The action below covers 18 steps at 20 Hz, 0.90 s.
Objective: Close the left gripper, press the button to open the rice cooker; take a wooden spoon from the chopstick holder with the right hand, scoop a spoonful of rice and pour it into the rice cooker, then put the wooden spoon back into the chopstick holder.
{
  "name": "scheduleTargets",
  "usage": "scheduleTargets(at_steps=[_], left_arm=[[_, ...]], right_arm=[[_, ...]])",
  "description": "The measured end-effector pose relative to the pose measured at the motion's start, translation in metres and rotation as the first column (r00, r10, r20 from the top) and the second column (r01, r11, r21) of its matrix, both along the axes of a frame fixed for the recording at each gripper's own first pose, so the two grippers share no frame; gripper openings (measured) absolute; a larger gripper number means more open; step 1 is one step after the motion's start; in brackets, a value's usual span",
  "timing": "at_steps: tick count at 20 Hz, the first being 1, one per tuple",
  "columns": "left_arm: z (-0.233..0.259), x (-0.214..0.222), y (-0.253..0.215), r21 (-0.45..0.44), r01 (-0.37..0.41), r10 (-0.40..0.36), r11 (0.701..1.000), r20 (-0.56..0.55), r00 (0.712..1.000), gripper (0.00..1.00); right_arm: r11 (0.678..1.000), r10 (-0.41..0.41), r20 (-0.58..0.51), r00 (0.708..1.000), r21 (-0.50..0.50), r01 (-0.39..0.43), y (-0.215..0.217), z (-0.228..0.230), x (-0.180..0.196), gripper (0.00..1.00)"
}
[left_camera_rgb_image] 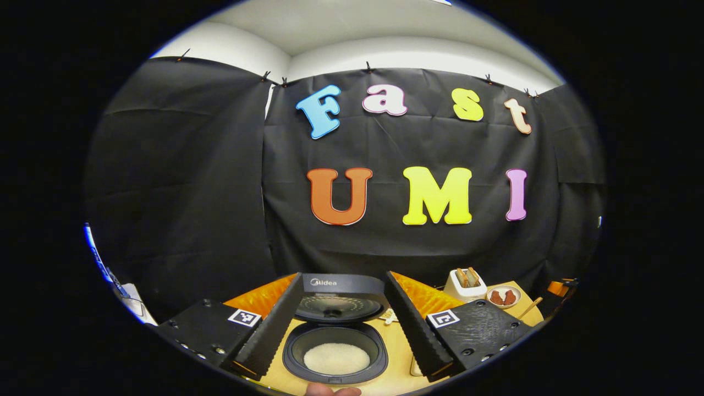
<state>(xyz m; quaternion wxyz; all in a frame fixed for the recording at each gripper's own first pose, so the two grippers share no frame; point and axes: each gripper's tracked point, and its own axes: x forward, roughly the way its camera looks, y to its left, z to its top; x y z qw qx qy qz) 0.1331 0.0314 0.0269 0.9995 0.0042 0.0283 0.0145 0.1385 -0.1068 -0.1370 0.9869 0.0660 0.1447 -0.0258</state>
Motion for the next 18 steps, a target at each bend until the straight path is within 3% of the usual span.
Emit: scheduleTargets(at_steps=[1,3,8,18], left_arm=[[0.002,0.006,0.002,0.001,0.002,-0.002,1.0,0.005,1.0,0.94],[0.002,0.021,0.005,0.014,0.006,-0.006,1.0,0.005,1.0,0.94],[-0.012,0.057,0.013,0.021,0.021,-0.02,1.0,-0.049,0.999,0.94],[-0.055,0.1,0.033,0.004,0.009,-0.008,1.0,-0.225,0.974,0.95]], right_arm=[[0.999,0.004,0.022,1.0,-0.032,-0.004,0.004,0.012,-0.007,0.89],[0.997,0.022,0.031,0.999,-0.071,-0.019,0.014,0.024,-0.021,1.0],[0.991,0.031,0.061,0.998,-0.134,-0.023,0.021,0.042,-0.054,0.99],[0.983,-0.098,0.023,0.995,-0.152,0.1,-0.02,0.03,-0.106,0.99]])
